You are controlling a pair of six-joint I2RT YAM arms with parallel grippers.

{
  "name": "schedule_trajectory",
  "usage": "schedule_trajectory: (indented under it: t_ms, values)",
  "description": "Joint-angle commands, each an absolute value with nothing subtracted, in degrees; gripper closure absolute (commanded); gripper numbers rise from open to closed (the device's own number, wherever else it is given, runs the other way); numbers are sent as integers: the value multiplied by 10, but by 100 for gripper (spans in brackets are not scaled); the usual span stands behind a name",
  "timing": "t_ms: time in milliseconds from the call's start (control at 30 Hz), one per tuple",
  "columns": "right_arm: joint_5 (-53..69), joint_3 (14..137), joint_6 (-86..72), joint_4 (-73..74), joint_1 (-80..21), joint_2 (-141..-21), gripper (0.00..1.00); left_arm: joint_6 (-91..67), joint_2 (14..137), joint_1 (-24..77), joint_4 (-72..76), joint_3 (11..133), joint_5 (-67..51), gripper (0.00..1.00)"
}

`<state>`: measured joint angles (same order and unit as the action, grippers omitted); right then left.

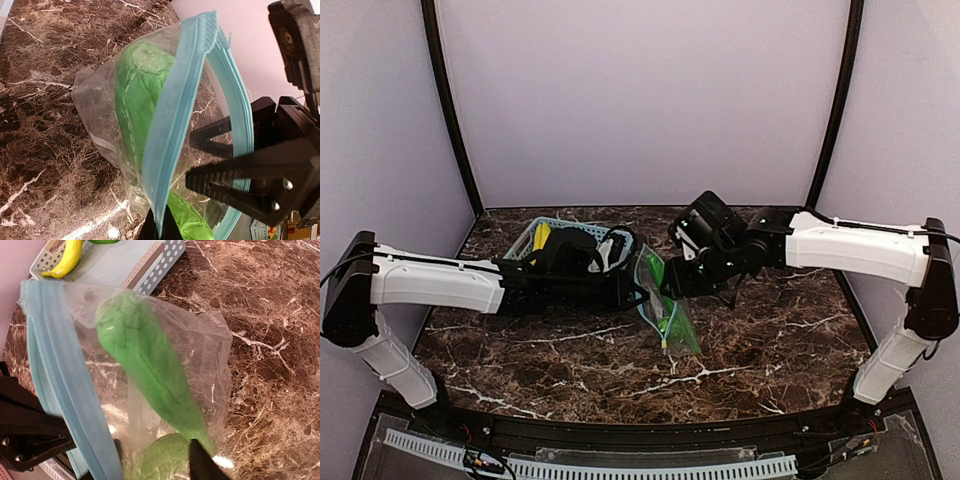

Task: Place the food in the zip-top bag and seal the zipper
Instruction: Pass from the right arm to the left, then adjust the fake vegetable in the zipper food storage bag.

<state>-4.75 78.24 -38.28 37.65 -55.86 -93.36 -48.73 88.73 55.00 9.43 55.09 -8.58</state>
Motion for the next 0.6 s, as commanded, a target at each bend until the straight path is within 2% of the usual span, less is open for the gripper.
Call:
schedule_trajectory:
  t_ms: [0, 100, 200, 333, 567]
  values:
    - [-39, 763, -353, 366, -574, -884, 42, -493, 893, 547, 102, 565, -98, 99]
    - [-33, 743, -340, 364, -589, -859, 28, -493, 896, 546, 104, 571, -102, 99]
    - [-22, 725, -329, 368, -603, -837, 21, -492, 897, 545, 104, 575, -104, 99]
    - [-37, 724, -331, 406, -625, -841, 18, -492, 896, 545, 103, 575, -105, 99]
    - [-60, 740, -352, 449, -648, -881, 17, -491, 895, 545, 100, 574, -105, 99]
